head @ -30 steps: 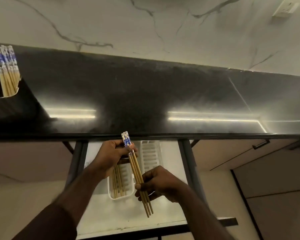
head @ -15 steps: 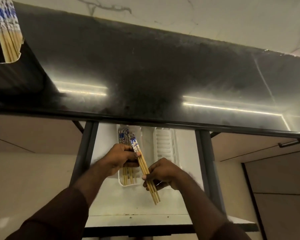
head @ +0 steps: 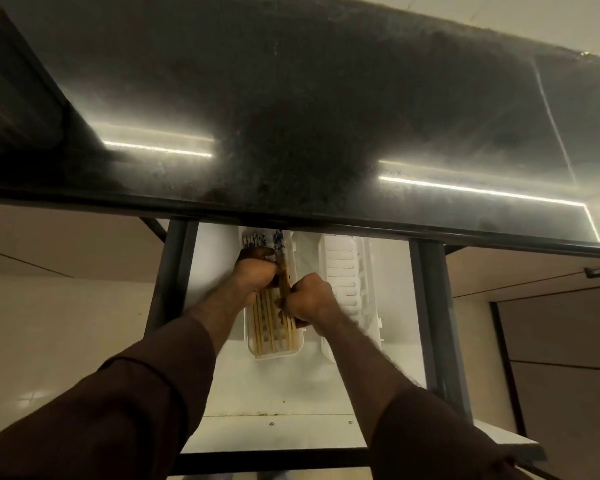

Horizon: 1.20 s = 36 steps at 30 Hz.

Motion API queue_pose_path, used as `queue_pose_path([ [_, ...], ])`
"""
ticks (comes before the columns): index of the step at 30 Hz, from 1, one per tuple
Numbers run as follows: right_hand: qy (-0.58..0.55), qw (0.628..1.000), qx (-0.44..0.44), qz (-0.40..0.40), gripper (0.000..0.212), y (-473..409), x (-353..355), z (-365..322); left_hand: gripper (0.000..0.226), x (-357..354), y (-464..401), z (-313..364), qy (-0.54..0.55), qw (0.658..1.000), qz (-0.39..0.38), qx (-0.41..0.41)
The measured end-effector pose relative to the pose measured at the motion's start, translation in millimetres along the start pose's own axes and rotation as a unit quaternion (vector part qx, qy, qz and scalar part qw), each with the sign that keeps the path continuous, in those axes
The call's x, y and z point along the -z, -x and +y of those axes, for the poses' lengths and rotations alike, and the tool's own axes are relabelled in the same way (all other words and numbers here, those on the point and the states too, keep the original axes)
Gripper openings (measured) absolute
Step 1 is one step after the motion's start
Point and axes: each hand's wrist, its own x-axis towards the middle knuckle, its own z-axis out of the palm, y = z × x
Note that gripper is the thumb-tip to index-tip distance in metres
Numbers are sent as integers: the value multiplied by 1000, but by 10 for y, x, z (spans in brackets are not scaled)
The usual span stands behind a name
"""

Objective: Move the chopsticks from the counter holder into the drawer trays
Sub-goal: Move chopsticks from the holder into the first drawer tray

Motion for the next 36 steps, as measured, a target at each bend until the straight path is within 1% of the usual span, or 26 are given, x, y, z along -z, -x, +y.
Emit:
queue_pose_path([
  [2, 70, 996, 31, 42, 24, -31, -70, -12, 13, -30, -48, -7, -43, 999, 7, -2],
  [4, 132, 985, 71, 88, 23, -16, -141, -19, 27, -52, -83, -4, -106, 994, 14, -20],
  [6, 162, 975, 98, 119, 19, 5, -217, -21, 39, -66, -109, 21, -165, 985, 25, -50],
  [9, 181, 968, 108, 136, 19, 19, -327, -31, 45, -86, -137, 54, -249, 964, 50, -76],
  [13, 185, 966, 100, 149, 24, 12, -420, -20, 42, -126, -148, 43, -297, 947, 58, -107],
  [16, 186, 963, 107, 160, 22, 11, -475, 6, 42, -119, -168, 10, -341, 933, 56, -97],
  [18, 177, 967, 97, 157, 21, 9, -523, 17, 45, -112, -179, -5, -347, 934, 39, -70],
  [20, 155, 973, 83, 151, 22, 7, -582, 41, 46, -115, -192, -11, -343, 936, 29, -66],
  [23, 117, 981, 62, 140, 25, 19, -670, 72, 49, -129, -209, 15, -380, 922, 29, -70],
  [26, 79, 989, 31, 120, 27, 11, -716, 101, 37, -148, -231, 13, -348, 935, 22, -62],
  [27, 84, 989, 29, 117, 28, 8, -726, 108, 34, -152, -234, 10, -343, 937, 28, -63],
  [28, 95, 988, 32, 115, 28, 8, -732, 116, 34, -153, -235, -2, -339, 938, 43, -61],
  [30, 117, 985, 46, 120, 28, 16, -735, 127, 35, -157, -269, -12, -332, 940, 48, -64],
  [33, 165, 975, 82, 127, 29, 42, -726, 127, 38, -120, -290, -51, -299, 950, 65, -64],
  [36, 217, 961, 110, 131, 34, 70, -721, 133, 44, -77, -333, -111, -287, 952, 69, -82],
])
